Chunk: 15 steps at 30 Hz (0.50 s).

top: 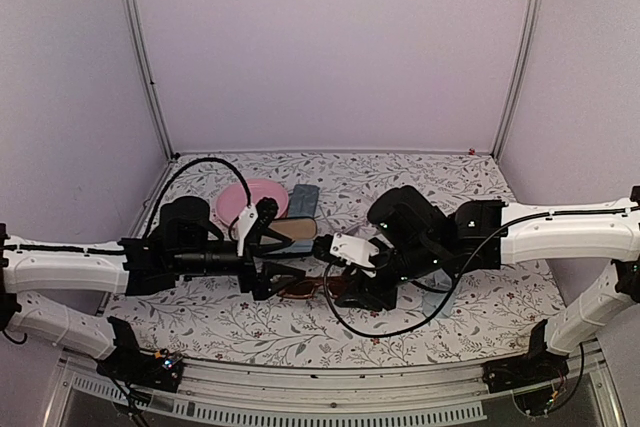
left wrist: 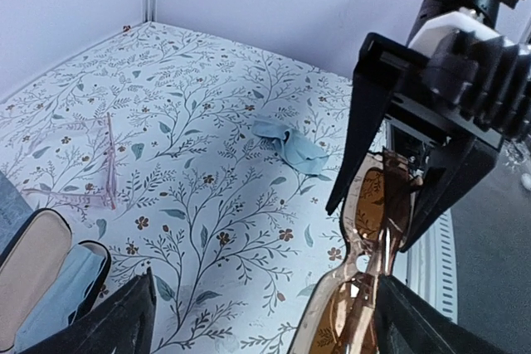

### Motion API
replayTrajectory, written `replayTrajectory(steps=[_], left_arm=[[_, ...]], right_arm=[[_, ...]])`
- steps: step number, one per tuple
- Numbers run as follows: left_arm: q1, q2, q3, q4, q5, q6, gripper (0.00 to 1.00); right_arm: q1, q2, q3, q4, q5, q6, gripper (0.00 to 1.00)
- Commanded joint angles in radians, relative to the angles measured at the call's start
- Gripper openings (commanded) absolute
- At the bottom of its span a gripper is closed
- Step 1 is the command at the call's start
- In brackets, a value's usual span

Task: Organize the sunglasses
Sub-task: Pass from the right arm to the left

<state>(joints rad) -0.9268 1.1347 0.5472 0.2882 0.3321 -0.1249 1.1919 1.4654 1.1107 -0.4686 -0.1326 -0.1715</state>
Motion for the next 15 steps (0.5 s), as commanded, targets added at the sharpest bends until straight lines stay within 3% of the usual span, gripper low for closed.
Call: replayTrajectory(steps=[1,15], left_arm=[[0.014,0.039,0.034,0.025,-0.016,-0.034,0.92],[0.06,-0.066,-0.008,0.042,-0.105,-0.052,0.93]], right_arm=[[0.0,0.011,-0.009,0.033,-0.014,0.016,0.31],[-0.061,0.041,-0.033,0.111,-0.04,0.018,0.31]])
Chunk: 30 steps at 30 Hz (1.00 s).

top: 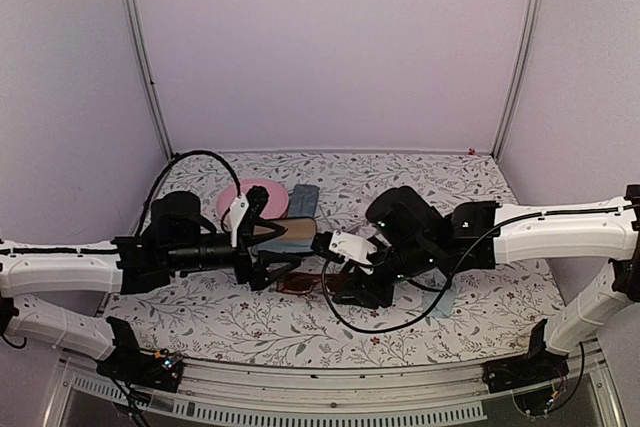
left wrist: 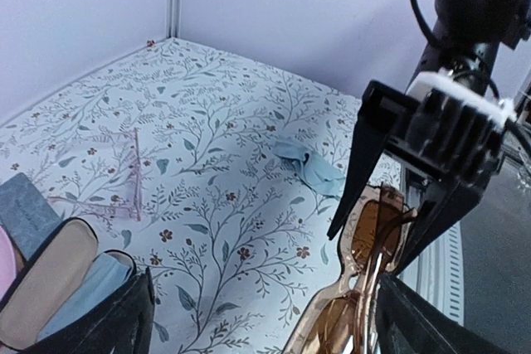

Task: Organize the sunglasses
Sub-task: Pass from the right arm to the left

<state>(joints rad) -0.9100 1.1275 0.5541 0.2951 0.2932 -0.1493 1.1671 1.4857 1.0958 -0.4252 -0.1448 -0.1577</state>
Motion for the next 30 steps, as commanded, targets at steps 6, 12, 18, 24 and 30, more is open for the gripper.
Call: replayTrajectory(steps=[6,12,18,24,30], left_arm=[[0.171,-0.116,-0.042,0.012,-0.143,-0.129,0.94],[0.234,-0.143,-0.053,-0.019,-0.149,-0.156,0.94],[0.233,-0.147,-0.085,0.004,-0.008,-0.091,0.92],[0.095,-0.164,-0.117,0.038,-0.01,0.13,0.88],[-0.054,-0.175,-0.148,0.055,-0.048,0.438,0.9]], right_arm=[[-0.106,0.097,0.014,0.13,-0.097,-0.044,0.31],[-0.144,0.209,0.094,0.13,-0.145,-0.09,0.31],[-0.181,0.231,0.138,0.108,-0.269,-0.043,0.31],[-0.235,0.23,0.207,-0.04,-0.5,0.052,0.31],[-0.276,0.231,0.215,-0.165,-0.685,0.126,0.31]])
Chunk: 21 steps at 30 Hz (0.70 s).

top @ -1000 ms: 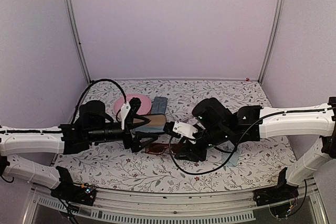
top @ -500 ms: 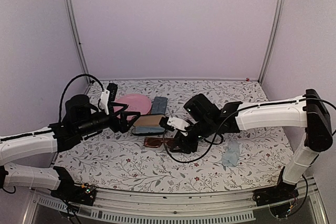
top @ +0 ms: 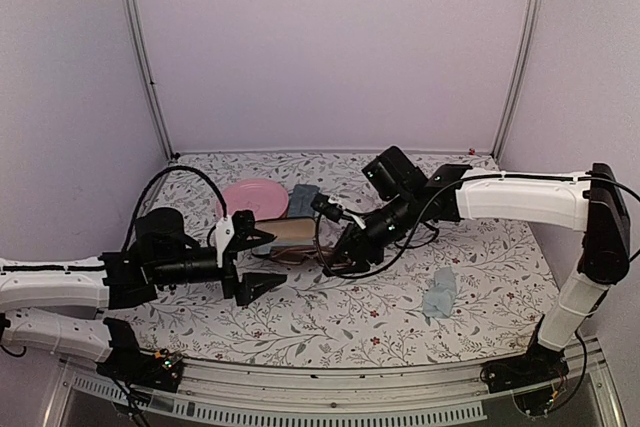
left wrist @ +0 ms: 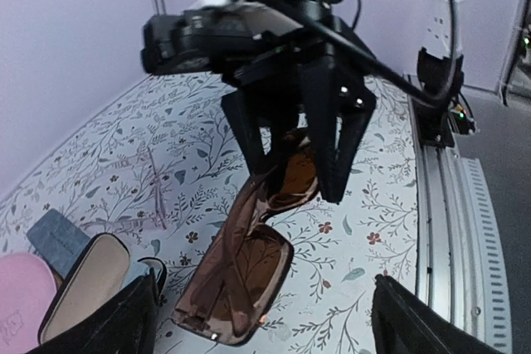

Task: Organize the sunglasses
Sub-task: Pass from the right arm to the left

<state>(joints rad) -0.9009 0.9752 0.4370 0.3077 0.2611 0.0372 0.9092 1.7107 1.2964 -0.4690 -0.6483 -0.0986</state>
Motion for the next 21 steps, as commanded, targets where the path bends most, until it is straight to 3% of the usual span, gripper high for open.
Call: replayTrajectory(steps=[1,10,18,21], left_arm=[[-0.08,-0.021,-0.031,0.041,-0.023,0.291,0.9],[-0.168,0.116,0.106,-0.081,-0.05,0.516,0.91],[-0.215,0.265,0.241,-0.153,-0.077,0.579,0.78],[-0.227,0.308,0.277,-0.186,-0.087,0.585,0.69]], right_arm=[[-0.017,0.006,0.011,-0.131,-0.205,0.072,0.31],[-0.019,0.044,0.014,-0.223,-0.348,0.07,0.31],[-0.018,0.051,0.015,-0.215,-0.391,0.077,0.31],[-0.017,0.055,0.008,-0.204,-0.399,0.079,0.31]])
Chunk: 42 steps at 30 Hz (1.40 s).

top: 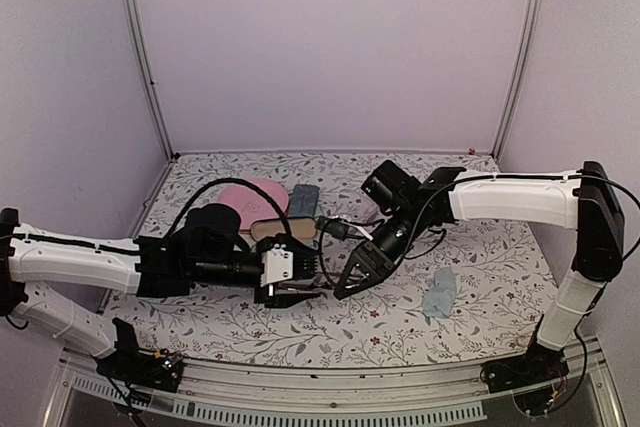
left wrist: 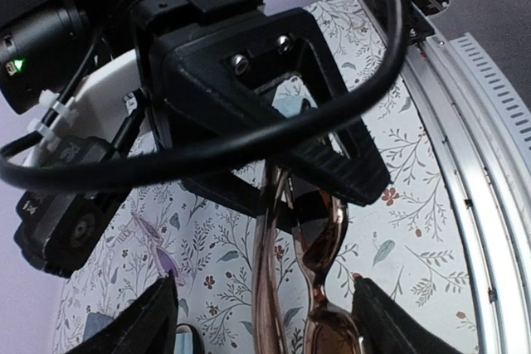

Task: Organize the sunglasses
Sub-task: Pass from the right arm to the left

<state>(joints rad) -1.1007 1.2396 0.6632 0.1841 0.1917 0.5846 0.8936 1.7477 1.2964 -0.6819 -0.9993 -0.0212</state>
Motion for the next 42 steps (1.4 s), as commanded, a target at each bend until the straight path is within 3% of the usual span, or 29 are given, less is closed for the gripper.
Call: replayTrajectory(steps=[1,5,17,24,27,34,42], left_arm=[[-0.031,0.054,0.06,-0.076,-0.024,0.038,0.66],[-0.052,0.063,0.079,-0.103,-0.069,0.034,0.56],[-0.1,0.036,0.077,-0.138,-0.18,0.024,0.46],[-0.121,0.02,0.089,-0.205,-0.241,0.022,0.62],[-0.126,0.02,0.088,-0.232,-0.259,0.012,0.63],[-0.133,0.026,0.113,-0.265,-0.265,-0.012,0.49],[-0.142,0.03,0.124,-0.283,-0.265,-0.026,0.4]], right_arm=[[-0.002,0.019,0.008,0.014,-0.048,0.003,0.31],[-0.002,0.024,-0.001,0.025,-0.045,0.013,0.31],[-0.002,0.042,-0.019,0.041,-0.037,0.017,0.3],[-0.002,0.047,-0.018,0.031,-0.023,0.016,0.3],[-0.002,0.049,-0.017,0.03,-0.022,0.017,0.3],[-0.002,0.061,-0.016,0.03,-0.018,0.017,0.3],[-0.001,0.065,-0.015,0.025,-0.015,0.017,0.3]])
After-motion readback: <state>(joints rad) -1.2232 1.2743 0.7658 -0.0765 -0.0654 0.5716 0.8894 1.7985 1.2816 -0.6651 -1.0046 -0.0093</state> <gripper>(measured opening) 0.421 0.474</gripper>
